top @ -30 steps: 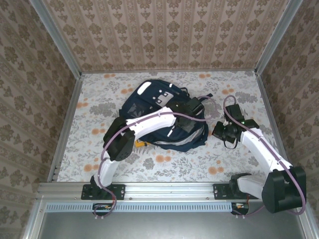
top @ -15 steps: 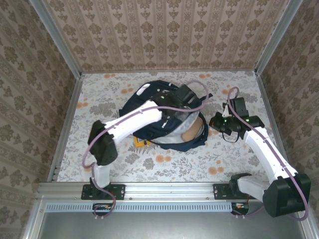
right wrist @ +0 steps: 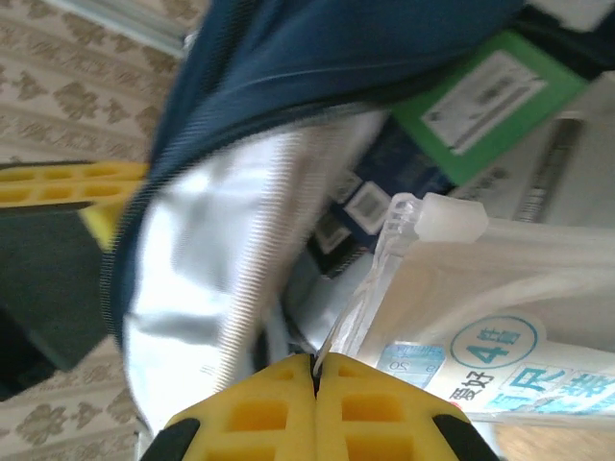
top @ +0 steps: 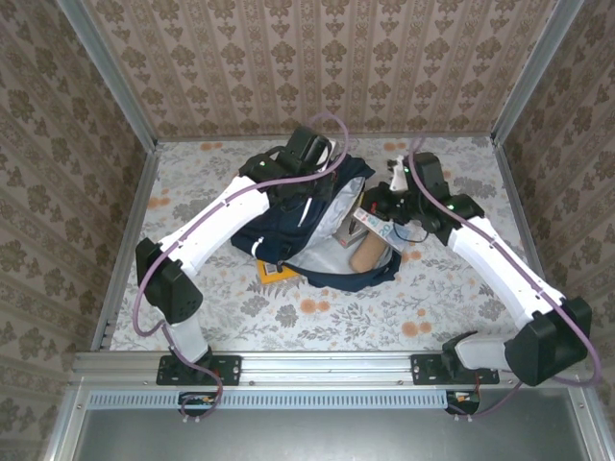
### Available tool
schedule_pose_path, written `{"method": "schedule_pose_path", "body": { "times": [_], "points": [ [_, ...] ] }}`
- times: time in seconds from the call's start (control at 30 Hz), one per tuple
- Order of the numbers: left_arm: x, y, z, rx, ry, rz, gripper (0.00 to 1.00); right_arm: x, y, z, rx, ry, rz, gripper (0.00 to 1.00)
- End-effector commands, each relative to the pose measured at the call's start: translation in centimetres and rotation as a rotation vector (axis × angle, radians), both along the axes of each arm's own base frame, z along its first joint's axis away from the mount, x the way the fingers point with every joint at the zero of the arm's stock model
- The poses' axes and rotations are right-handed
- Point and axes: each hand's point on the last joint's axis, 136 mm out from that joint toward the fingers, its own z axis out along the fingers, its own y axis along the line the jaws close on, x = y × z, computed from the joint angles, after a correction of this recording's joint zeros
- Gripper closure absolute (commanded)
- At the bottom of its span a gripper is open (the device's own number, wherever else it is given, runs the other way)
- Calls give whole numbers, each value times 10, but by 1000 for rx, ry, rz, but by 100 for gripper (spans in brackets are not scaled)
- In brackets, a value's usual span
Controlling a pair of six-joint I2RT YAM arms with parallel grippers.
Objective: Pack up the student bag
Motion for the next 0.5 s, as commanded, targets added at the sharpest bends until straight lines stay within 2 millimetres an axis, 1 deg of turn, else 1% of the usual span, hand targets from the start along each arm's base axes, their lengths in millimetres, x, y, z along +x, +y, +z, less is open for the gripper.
{"method": "schedule_pose_path", "body": {
  "times": [0.0,0.1,0.13,0.2,0.27,0.37,0.4,0.43,0.47],
  "points": [
    [11,1,46,-138,-87,42,100,8,37,34,97,-77,66,100],
    [12,2,43,-157,-66,50,100,6,57,41,132,-95,95,100],
    [13,2,43,-164,-64,54,100,9,67,28,127,-67,107,100],
    [13,3,46,-177,-70,59,100,9,80,13,134,-39,126,100],
    [16,6,48,-189,-71,69,100,10,90,-5,142,-8,137,100],
    [18,10,51,-209,-65,82,100,10,100,-38,124,51,145,100],
    [19,11,53,-216,-66,84,100,10,102,-49,108,71,152,97],
    [19,11,55,-221,-70,84,100,10,104,-55,101,83,158,87],
    [18,11,56,-224,-70,82,100,10,105,-60,92,94,161,72]
  ]
}}
